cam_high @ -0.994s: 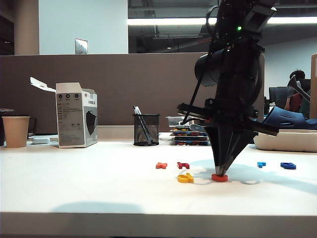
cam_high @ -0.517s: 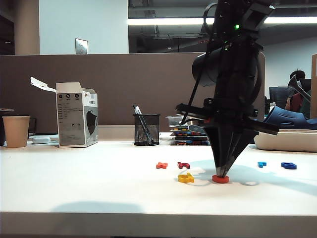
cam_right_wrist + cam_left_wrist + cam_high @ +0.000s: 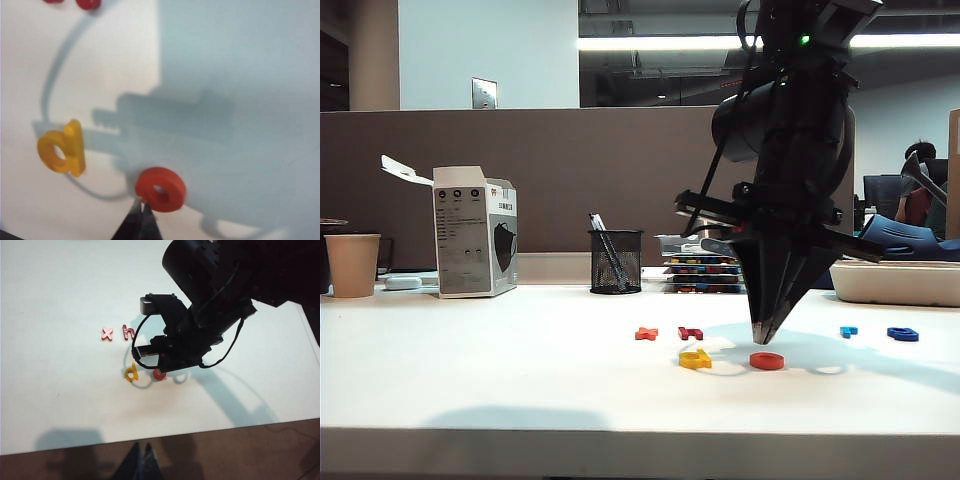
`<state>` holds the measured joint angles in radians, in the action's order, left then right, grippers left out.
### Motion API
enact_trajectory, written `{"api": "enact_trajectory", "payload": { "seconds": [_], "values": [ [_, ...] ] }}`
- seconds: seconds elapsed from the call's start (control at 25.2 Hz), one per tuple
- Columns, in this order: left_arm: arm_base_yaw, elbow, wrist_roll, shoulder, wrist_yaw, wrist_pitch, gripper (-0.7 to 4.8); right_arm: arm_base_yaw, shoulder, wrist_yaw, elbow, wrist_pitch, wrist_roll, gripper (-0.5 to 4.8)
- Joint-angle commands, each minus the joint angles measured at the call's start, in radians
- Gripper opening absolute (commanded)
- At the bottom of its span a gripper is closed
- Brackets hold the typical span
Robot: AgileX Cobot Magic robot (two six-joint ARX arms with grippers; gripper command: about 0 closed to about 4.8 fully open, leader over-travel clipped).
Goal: Select the appropriate letters from the row of letter magnets placed on the table to arrange into the word "dog".
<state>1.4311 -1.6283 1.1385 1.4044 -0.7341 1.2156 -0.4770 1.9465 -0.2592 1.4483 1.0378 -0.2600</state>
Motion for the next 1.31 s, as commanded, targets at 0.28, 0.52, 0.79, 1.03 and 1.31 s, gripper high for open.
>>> {"api": "enact_trajectory", "payload": {
  "seconds": [0.28,0.52,0.79,1.03,1.31],
  "values": [
    [0.001,-0.002,-0.002,-0.002,-0.006,-0.005,-0.05,-0.001,-0.100,0.008,0.003,-0.068,0.007,-0.07],
    [0.001,-0.002,-0.002,-0.002,-0.006,-0.005,-0.05,0.025,-0.180,0.289,0.003,-0.084,-0.002,0.12],
    [0.001,-0.002,-0.002,-0.002,-0.006,-0.005,-0.05,0.145,-0.190,0.356,0.003,-0.006,-0.065,2.14],
    [0.001,-0.002,-0.002,-0.002,-0.006,-0.005,-0.05,0.210,-0.190,0.425,0.003,-0.029,-0.109,2.74],
    [0.001,-0.002,-0.002,-0.002,-0.006,-0.005,-0.05,0.211,-0.143,0.443,0.003,-0.050,-0.160,2.74]
  ]
}}
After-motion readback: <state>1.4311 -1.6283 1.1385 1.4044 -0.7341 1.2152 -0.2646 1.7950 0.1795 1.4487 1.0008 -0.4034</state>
